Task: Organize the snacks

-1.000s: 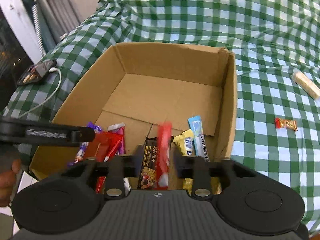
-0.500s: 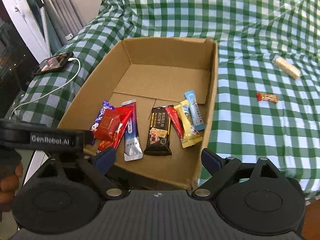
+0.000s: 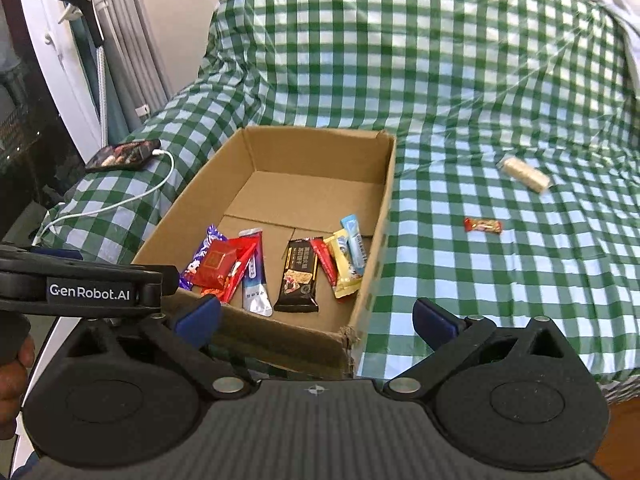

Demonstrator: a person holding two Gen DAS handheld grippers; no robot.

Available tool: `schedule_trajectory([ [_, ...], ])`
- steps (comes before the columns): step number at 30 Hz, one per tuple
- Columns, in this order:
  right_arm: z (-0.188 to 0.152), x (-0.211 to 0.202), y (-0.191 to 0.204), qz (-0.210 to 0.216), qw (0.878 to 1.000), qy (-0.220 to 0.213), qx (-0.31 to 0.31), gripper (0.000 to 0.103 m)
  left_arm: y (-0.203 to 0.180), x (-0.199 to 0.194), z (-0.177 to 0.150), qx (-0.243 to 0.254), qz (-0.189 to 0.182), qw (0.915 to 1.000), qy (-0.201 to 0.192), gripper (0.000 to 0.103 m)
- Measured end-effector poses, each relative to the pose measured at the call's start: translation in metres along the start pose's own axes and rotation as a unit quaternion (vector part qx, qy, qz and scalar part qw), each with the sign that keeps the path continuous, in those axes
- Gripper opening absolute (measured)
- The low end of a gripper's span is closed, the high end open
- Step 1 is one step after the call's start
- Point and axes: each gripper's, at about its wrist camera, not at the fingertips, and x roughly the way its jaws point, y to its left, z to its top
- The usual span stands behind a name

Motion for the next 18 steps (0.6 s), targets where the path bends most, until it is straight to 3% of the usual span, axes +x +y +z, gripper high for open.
schedule_trajectory([
  [18, -0.009, -0.038, 0.002, -0.002, 0.999, -0.038, 0.006, 0.102, 0.004, -0.031, -0.019, 0.009, 0.026, 0.9991, -0.031, 0.103],
])
